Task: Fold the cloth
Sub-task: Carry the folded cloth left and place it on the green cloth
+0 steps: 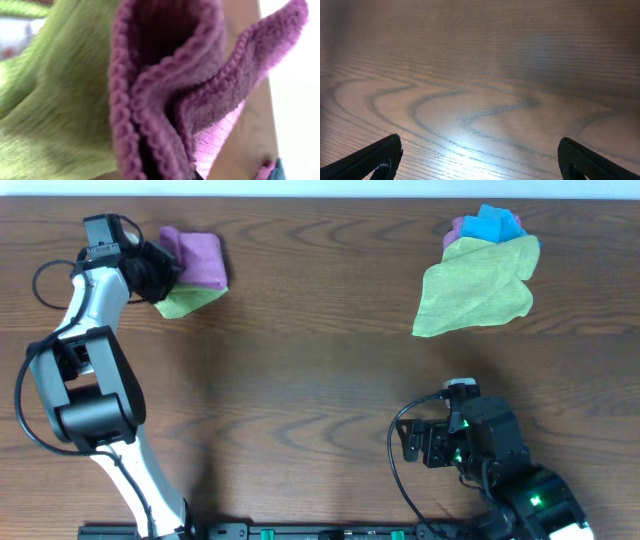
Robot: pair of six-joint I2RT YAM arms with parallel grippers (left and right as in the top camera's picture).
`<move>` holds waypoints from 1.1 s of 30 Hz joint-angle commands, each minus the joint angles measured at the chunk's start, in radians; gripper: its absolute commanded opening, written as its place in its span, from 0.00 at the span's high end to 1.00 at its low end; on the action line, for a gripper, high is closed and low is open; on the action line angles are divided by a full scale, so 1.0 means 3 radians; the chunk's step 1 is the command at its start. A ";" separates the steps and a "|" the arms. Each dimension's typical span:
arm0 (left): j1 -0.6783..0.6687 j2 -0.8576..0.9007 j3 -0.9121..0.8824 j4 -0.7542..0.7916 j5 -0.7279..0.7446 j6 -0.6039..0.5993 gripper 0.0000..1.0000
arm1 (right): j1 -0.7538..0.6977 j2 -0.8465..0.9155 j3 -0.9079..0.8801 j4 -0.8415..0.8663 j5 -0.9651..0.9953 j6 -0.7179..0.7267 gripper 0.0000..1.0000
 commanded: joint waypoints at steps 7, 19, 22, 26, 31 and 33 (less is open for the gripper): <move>0.0052 0.0061 0.0058 -0.0378 -0.0251 0.0328 0.94 | -0.0022 -0.0014 -0.0022 -0.0005 0.0034 0.0038 0.01; 0.0230 0.0060 0.0060 -0.0402 -0.0298 0.0337 0.41 | -0.0022 -0.0014 -0.0022 -0.0005 0.0034 0.0039 0.01; 0.0298 0.0048 0.0060 -0.0423 -0.0296 0.0336 0.36 | -0.0022 -0.0014 -0.0022 -0.0005 0.0034 0.0039 0.01; 0.0367 -0.0045 0.0062 -0.0412 -0.0319 0.0451 0.30 | -0.0022 -0.0014 -0.0022 -0.0006 0.0034 0.0039 0.01; 0.0389 -0.0253 0.0062 -0.0412 -0.0459 0.0635 0.24 | -0.0022 -0.0014 -0.0022 -0.0006 0.0034 0.0039 0.01; 0.0393 -0.0369 0.0062 -0.0413 -0.0484 0.0683 0.21 | -0.0022 -0.0014 -0.0022 -0.0006 0.0034 0.0039 0.01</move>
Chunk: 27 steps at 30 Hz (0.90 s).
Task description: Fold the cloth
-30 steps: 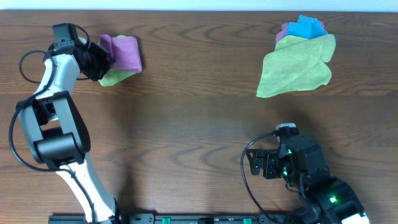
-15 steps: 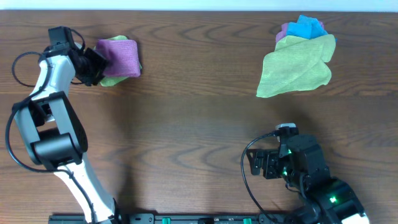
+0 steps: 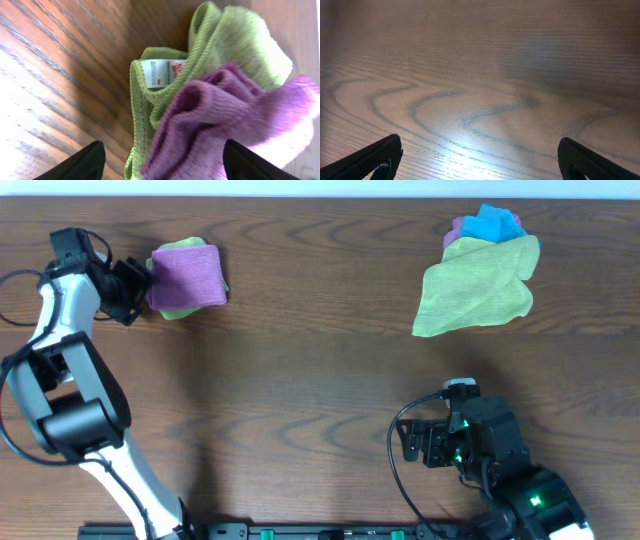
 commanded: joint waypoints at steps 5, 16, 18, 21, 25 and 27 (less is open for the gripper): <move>0.0018 -0.0615 0.0062 -0.0055 -0.0006 0.0319 0.05 | -0.0022 -0.0014 -0.0022 -0.0005 0.0034 0.0039 0.01; -0.0332 -0.1481 0.0062 -0.0519 0.0053 0.0622 0.05 | -0.0022 -0.0014 -0.0022 -0.0005 0.0034 0.0039 0.01; -0.0361 -0.1612 0.0062 -0.0529 -0.0127 0.0626 0.05 | -0.0022 -0.0014 -0.0022 -0.0005 0.0034 0.0039 0.01; -0.0364 -0.1784 0.0062 -0.0547 -0.0015 0.0624 0.05 | -0.0022 -0.0014 -0.0022 -0.0005 0.0034 0.0039 0.01; -0.0369 -0.1923 0.0062 -0.0793 0.0114 0.0799 0.05 | -0.0022 -0.0014 -0.0022 -0.0005 0.0034 0.0039 0.01; -0.0397 -0.2003 0.0062 -0.0949 0.0189 0.1008 0.05 | -0.0022 -0.0014 -0.0022 -0.0005 0.0034 0.0039 0.01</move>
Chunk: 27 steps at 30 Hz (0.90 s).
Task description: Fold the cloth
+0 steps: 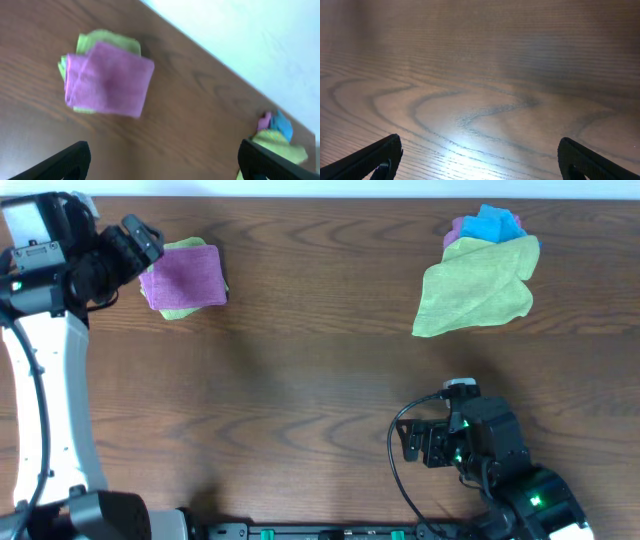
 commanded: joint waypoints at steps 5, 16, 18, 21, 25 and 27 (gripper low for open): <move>-0.0192 -0.0401 0.0053 -0.0440 -0.0120 0.0726 0.05 | -0.0022 -0.0014 -0.0022 -0.0005 0.0034 0.0039 0.01; -0.0702 -0.2112 -0.1731 0.0278 -0.1035 0.0865 0.05 | -0.0022 -0.0014 -0.0022 -0.0005 0.0034 0.0039 0.01; -0.0702 -0.2649 -0.2286 0.0451 -0.1036 0.0937 0.05 | -0.0022 -0.0014 -0.0022 -0.0005 0.0034 0.0039 0.01; -0.0702 -0.3343 -0.2855 0.0425 -0.1036 0.1082 0.05 | -0.0022 -0.0014 -0.0022 -0.0005 0.0034 0.0039 0.01; -0.0701 -0.4091 -0.3325 0.0112 -0.1055 0.1380 0.05 | -0.0022 -0.0014 -0.0022 -0.0005 0.0034 0.0039 0.01; -0.0702 -0.4308 -0.3450 -0.0042 -0.1061 0.1540 0.05 | -0.0022 -0.0014 -0.0022 -0.0004 0.0034 0.0039 0.01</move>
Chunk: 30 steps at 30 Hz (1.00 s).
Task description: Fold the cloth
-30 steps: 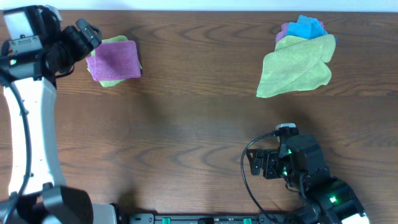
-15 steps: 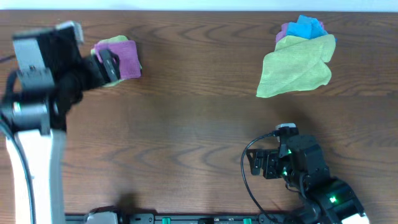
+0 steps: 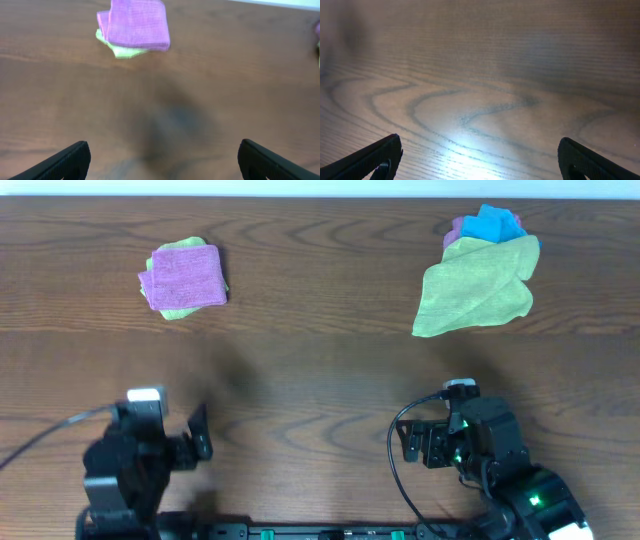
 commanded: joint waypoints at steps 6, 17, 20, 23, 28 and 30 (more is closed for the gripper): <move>-0.0008 -0.0729 -0.0515 -0.0352 -0.0234 0.0440 0.05 | -0.0022 -0.0011 -0.0001 -0.0006 0.0033 0.0038 0.01; -0.0006 -0.1082 -0.1038 -0.0398 -0.0407 0.0440 0.05 | -0.0022 -0.0011 -0.0001 -0.0006 0.0033 0.0039 0.01; -0.0006 -0.1083 -0.1045 -0.0458 -0.0432 0.0443 0.05 | -0.0022 -0.0011 -0.0001 -0.0006 0.0033 0.0039 0.01; -0.0006 -0.1083 -0.1082 -0.0521 -0.0570 0.0441 0.05 | -0.0022 -0.0011 -0.0001 -0.0005 0.0033 0.0039 0.01; -0.0006 -0.1082 -0.1132 -0.0498 -0.0573 0.0439 0.05 | -0.0022 -0.0011 -0.0001 -0.0006 0.0033 0.0039 0.01; -0.0006 -0.1082 -0.1130 -0.0498 -0.0573 0.0439 0.05 | -0.0022 -0.0011 -0.0001 -0.0006 0.0033 0.0039 0.01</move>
